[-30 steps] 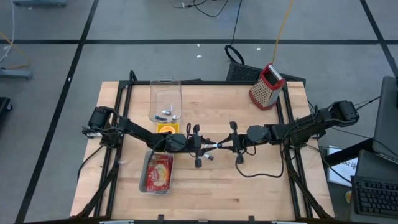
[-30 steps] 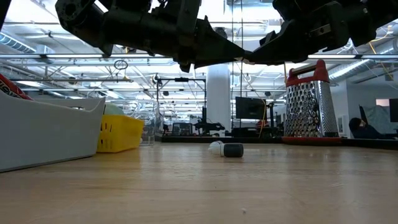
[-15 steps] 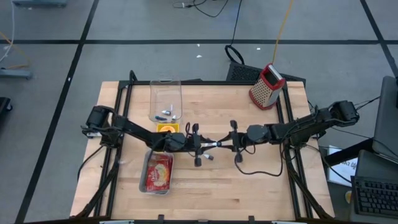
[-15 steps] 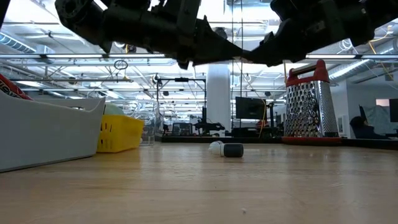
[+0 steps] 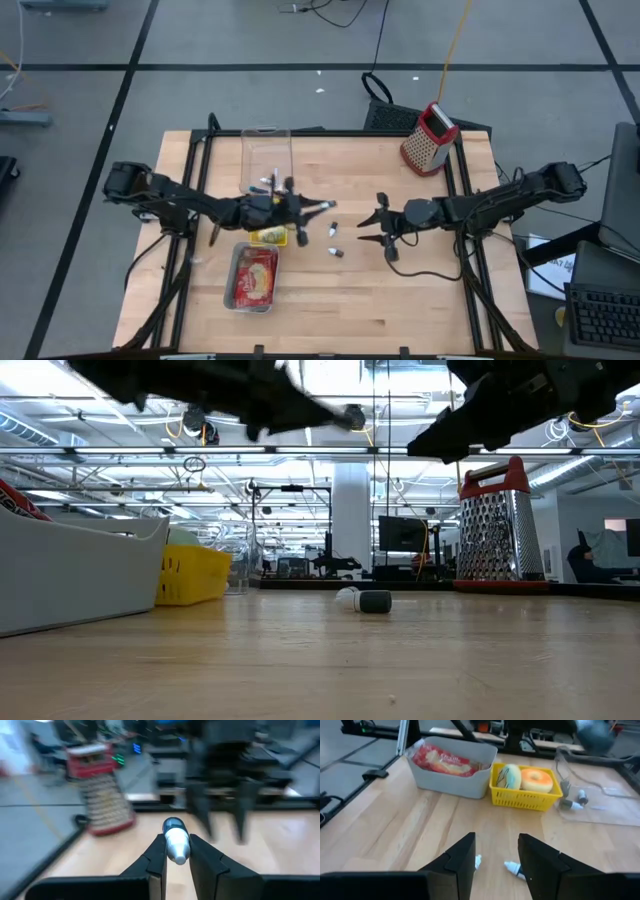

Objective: Pick & Place Food Item
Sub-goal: Put the blue food coloring bottle into the transparent bin, then put the brown food coloring bottle into the transparent bin

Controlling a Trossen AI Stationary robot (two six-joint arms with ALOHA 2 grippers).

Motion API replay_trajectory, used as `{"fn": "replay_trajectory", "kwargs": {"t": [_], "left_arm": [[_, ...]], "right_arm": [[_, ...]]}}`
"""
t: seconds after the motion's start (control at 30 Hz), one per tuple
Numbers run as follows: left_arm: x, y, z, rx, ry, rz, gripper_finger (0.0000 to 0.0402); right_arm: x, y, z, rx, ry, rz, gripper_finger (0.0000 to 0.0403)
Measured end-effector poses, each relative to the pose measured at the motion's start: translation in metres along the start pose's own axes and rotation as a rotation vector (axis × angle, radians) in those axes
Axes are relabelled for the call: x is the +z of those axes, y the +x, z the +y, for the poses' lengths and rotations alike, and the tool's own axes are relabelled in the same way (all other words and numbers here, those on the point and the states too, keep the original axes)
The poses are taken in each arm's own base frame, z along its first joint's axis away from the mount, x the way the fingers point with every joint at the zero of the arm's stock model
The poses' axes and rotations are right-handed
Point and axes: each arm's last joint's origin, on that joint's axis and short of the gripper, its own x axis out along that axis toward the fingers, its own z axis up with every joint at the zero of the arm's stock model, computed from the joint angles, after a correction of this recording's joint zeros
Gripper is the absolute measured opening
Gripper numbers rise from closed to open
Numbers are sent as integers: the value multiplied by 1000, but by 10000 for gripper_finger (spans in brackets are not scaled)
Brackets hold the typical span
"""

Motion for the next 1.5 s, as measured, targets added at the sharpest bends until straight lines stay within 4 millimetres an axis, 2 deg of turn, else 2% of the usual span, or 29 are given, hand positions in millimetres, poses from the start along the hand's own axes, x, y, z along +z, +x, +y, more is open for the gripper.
{"fn": "replay_trajectory", "kwargs": {"t": [0.37, 0.57, 0.8, 1.17, 1.27, 1.5], "left_arm": [[-44, -68, 43, 348, -163, -23, 54], [-70, -91, 55, 556, -272, -20, 57], [-91, -100, 63, 626, -340, 22, 60], [-93, -100, 66, 659, -362, 21, 67], [-93, -101, 67, 699, -376, 11, 90], [-94, -101, 69, 735, -367, 14, 171]], "right_arm": [[1, -6, -1, -3, -1, 16, 130], [0, -5, -3, -15, 2, 19, 130], [0, -5, -4, -21, 4, 18, 130], [1, -5, -4, -21, 5, 15, 130], [1, -5, -4, -21, 5, 15, 130], [1, -5, -4, -21, 25, 15, 130]]}}
